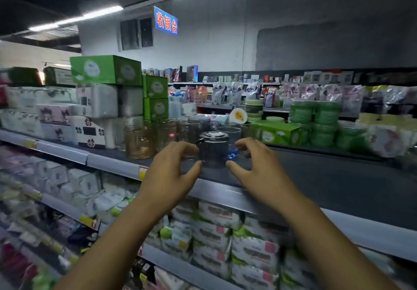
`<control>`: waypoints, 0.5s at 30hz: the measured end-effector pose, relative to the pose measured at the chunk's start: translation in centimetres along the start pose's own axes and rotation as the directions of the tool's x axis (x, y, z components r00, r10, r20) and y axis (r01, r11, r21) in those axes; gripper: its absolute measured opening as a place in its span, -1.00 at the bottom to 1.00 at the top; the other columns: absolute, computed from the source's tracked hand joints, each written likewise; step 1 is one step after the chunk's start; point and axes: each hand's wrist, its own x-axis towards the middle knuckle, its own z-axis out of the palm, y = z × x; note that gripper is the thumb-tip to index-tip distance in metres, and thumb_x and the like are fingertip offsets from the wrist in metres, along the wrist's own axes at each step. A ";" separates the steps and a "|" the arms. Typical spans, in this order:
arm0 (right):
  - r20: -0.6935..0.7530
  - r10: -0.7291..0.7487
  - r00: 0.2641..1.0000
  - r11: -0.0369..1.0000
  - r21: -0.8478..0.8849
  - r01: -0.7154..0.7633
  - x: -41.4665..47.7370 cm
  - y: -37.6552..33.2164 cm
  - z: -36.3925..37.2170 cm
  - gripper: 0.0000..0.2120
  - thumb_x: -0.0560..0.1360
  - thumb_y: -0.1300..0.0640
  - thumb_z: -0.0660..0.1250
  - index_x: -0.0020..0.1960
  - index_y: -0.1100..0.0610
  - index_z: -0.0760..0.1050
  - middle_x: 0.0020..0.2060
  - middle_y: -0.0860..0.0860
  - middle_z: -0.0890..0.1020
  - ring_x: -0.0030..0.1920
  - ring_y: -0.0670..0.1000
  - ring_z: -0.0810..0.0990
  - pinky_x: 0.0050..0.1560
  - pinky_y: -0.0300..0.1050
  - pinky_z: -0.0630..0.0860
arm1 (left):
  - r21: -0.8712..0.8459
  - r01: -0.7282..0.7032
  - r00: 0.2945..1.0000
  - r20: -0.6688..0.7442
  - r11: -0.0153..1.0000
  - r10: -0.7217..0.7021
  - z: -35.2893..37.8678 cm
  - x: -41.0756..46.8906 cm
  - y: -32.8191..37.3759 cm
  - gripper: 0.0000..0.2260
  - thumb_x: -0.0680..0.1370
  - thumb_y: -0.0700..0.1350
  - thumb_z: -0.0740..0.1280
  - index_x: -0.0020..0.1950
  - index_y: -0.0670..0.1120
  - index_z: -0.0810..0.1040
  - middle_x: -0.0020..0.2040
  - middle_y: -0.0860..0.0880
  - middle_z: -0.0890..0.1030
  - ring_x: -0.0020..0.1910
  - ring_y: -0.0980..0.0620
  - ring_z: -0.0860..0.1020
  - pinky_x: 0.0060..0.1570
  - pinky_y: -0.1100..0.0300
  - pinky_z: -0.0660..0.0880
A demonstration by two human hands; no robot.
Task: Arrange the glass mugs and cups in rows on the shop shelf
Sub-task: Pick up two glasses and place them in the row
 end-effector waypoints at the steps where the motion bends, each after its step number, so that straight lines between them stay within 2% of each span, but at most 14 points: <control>1: -0.015 0.014 1.000 1.000 0.011 -0.014 0.8 -0.2 1.1 -0.59 0.51 -0.07 0.45 0.29 -0.01 0.45 0.17 -0.04 0.53 0.16 0.00 0.52 0.22 0.05 0.52 | -0.010 -0.001 1.000 -0.014 1.000 0.001 0.1 0.7 -1.3 -0.83 0.54 -0.04 0.44 0.12 0.02 0.59 0.02 0.11 0.59 0.00 0.19 0.54 0.04 0.18 0.52; 5: -0.113 0.058 0.992 0.998 -0.022 -0.061 3.0 -1.1 5.0 -0.54 0.47 -0.15 0.46 0.27 -0.03 0.41 0.16 -0.05 0.45 0.19 0.00 0.47 0.19 0.04 0.51 | -0.013 -0.012 0.998 -0.064 1.000 0.011 0.9 4.0 -5.8 -0.81 0.52 -0.08 0.44 0.12 0.02 0.57 0.03 0.07 0.54 -0.03 0.10 0.56 0.01 0.00 0.57; 9: -0.239 0.066 0.969 0.995 -0.054 -0.081 3.9 -2.9 8.6 -0.67 0.46 -0.23 0.42 0.00 -0.03 0.43 -0.04 -0.11 0.44 -0.03 -0.02 0.48 -0.03 0.06 0.55 | -0.033 -0.033 0.997 -0.077 0.999 0.030 1.7 7.4 -8.7 -0.68 0.51 -0.09 0.41 0.25 0.02 0.48 0.22 0.00 0.37 -0.04 -0.03 0.59 -0.04 -0.07 0.61; 12: -0.247 0.148 0.958 0.976 -0.121 -0.182 4.5 -4.3 11.0 -0.62 0.49 -0.30 0.36 0.03 0.00 0.46 -0.04 -0.09 0.49 -0.05 0.00 0.51 -0.07 0.04 0.55 | 0.018 -0.036 0.999 -0.024 0.999 0.036 2.1 9.5 -10.2 -0.54 0.51 -0.06 0.42 0.38 0.06 0.40 0.33 -0.02 0.29 -0.02 -0.11 0.60 0.01 -0.11 0.61; 15: -0.335 0.196 0.922 0.950 -0.169 -0.263 5.5 -5.2 12.2 -0.63 0.51 -0.29 0.35 0.01 0.01 0.49 -0.07 -0.08 0.51 -0.08 0.01 0.53 -0.09 0.02 0.55 | 0.064 -0.063 0.995 0.078 0.996 0.057 2.4 11.4 -11.1 -0.51 0.53 0.03 0.40 0.44 0.10 0.35 0.37 -0.02 0.25 -0.06 -0.11 0.61 0.00 -0.11 0.61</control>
